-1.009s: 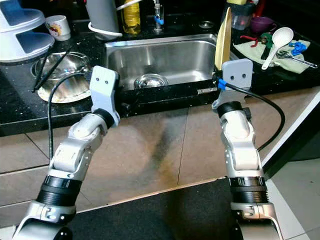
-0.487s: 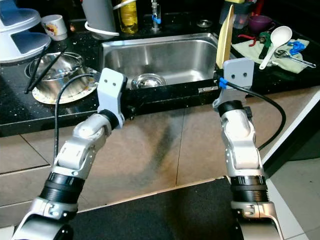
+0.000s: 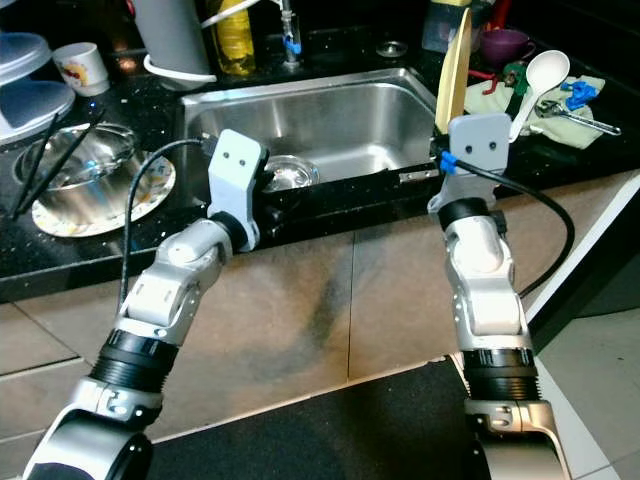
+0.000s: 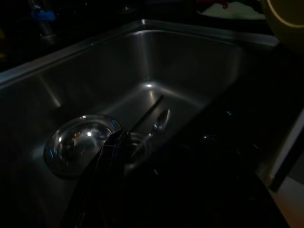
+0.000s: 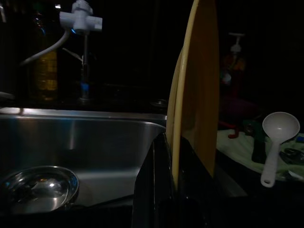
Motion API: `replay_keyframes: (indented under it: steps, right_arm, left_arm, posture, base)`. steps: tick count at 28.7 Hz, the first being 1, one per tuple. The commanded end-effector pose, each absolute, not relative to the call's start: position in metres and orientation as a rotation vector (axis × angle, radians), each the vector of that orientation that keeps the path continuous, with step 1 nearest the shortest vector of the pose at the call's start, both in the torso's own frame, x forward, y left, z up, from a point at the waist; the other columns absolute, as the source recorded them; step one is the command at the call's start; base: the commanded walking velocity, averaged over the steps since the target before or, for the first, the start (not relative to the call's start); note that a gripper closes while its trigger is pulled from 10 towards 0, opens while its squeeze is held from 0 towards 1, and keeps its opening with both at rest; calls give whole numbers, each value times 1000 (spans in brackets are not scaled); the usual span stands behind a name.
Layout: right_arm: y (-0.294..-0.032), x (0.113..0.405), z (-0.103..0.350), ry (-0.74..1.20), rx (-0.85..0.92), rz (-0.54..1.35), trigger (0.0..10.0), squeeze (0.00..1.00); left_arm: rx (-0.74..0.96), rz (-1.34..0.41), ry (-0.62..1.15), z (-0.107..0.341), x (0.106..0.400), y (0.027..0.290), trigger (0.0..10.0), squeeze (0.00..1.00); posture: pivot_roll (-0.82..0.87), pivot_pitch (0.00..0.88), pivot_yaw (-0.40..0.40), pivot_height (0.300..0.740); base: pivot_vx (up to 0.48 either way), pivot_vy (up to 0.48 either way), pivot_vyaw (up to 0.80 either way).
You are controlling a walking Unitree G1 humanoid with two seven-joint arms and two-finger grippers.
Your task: Kitchen organization
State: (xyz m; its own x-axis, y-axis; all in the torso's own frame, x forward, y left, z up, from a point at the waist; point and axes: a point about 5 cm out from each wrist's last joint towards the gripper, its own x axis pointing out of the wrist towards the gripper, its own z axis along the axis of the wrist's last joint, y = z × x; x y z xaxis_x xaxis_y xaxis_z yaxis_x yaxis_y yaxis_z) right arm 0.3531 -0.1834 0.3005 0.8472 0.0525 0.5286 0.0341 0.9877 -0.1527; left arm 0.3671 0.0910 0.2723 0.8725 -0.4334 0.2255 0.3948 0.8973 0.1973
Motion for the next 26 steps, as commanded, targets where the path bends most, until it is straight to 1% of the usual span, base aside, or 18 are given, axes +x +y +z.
replay_keyframes:
  steps: [1,18,24,26]
  right_arm:
    - [-185,357,293,-519,-150,6,10000,0]
    - [-184,355,290,-521,-145,5,10000,0]
    - [-186,355,290,-522,-145,-1,10000,0]
    - [-186,354,290,-522,-146,-3,10000,0]
  left_arm:
    - [158,-445,-268,270,368,90,10000,0]
    - [171,-460,-287,274,368,90,10000,0]
    - [181,-468,-289,274,368,88,10000,0]
    - [203,-476,-284,272,367,86,10000,0]
  posture:
    - [-102,202,12,740]
    - [-96,201,18,740]
    - [-98,198,21,740]
    - [-97,193,22,740]
  base:
    - [356,0,0]
    - [347,0,0]
    - [308,0,0]
    - [127,0,0]
